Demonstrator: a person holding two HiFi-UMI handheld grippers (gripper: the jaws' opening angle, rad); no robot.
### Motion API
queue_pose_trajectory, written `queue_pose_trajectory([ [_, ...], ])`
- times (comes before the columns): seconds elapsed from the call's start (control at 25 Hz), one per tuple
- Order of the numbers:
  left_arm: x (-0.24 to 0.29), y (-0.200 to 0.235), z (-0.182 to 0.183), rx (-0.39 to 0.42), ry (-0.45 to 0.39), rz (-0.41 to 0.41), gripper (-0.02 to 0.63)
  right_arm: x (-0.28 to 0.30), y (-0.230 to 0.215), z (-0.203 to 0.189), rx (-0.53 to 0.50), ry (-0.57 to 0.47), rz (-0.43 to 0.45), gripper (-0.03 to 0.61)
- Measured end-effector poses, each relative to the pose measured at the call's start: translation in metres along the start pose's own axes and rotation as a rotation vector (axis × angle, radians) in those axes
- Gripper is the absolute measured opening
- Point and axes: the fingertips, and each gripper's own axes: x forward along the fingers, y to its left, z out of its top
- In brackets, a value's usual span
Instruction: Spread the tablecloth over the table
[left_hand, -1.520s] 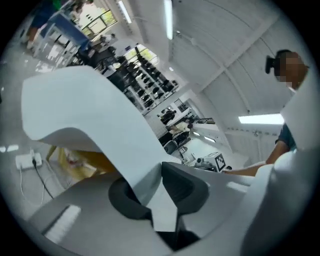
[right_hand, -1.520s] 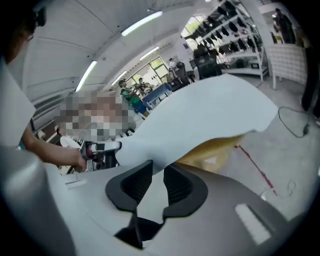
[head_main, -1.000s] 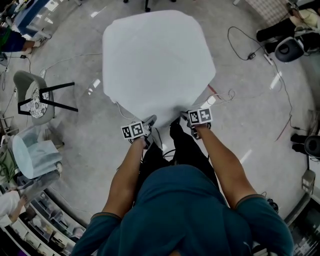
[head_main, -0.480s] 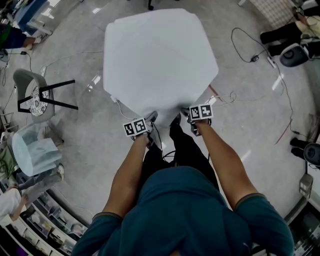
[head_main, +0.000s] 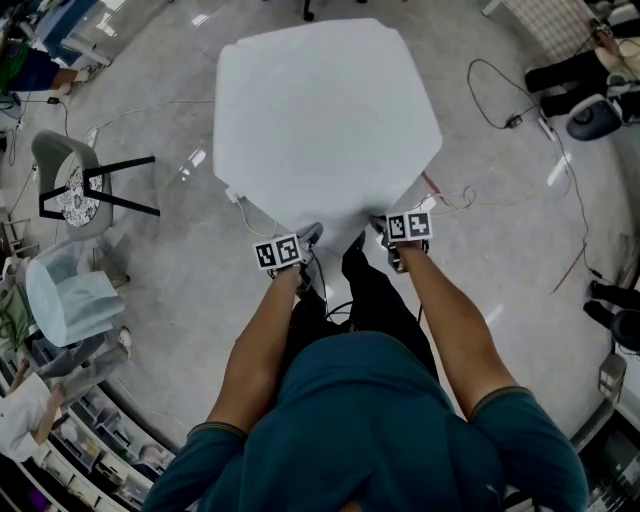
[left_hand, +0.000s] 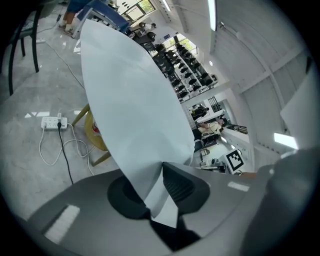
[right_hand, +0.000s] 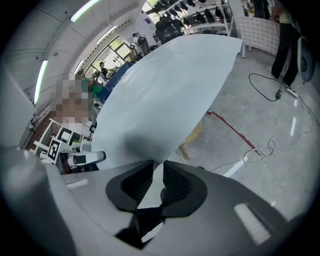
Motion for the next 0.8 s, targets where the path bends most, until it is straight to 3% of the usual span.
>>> queue_pose_trajectory([
  [0.12,-0.012,0.007,-0.003,0.022,0.011,0.037,0.1,-0.005,-0.001,-0.001,-0.001,-0.013,-0.026,0.072],
  [0.4,-0.047,0.016,0.0,0.045,-0.034,0.08,0.1,-0.029,-0.008,0.003,-0.012,-0.076,-0.097,0.074],
  [0.8,-0.119,0.022,0.048,0.208,-0.16,0.115,0.012,-0.064,0.024,0.019,-0.065,-0.221,-0.139,0.073],
])
